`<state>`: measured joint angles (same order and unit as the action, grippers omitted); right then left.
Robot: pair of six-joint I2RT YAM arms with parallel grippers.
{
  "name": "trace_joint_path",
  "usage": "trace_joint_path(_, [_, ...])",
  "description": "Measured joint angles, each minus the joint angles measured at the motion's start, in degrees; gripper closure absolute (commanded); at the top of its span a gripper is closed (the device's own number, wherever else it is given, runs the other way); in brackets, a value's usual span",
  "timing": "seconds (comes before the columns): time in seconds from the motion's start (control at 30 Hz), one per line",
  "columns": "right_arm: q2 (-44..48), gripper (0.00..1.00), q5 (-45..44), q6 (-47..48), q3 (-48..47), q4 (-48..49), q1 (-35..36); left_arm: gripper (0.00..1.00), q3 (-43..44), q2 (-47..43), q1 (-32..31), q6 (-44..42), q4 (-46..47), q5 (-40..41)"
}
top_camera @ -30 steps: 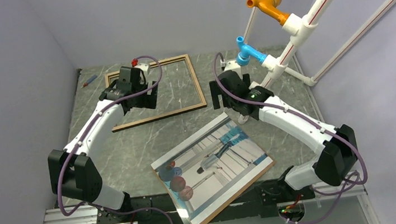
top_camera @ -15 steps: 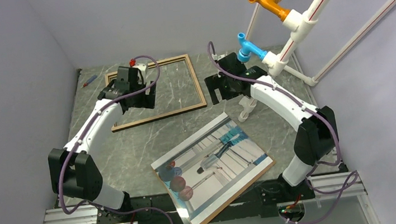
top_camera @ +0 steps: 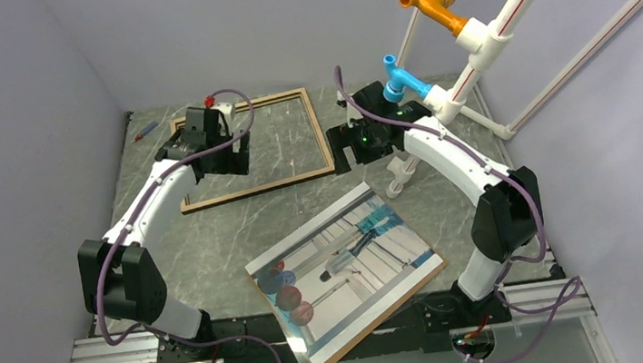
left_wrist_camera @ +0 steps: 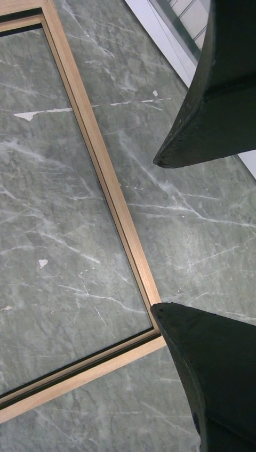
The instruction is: Put the photo into the frame
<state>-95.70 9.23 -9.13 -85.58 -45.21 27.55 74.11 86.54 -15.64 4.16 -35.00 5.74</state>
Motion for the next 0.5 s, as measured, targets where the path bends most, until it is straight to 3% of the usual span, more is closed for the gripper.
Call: trace_joint_path(0.5, [-2.10,0.03,5.27,4.24,-2.36,-6.80,12.13,0.01,0.00,0.44,2.08,1.05,-0.09,-2.51])
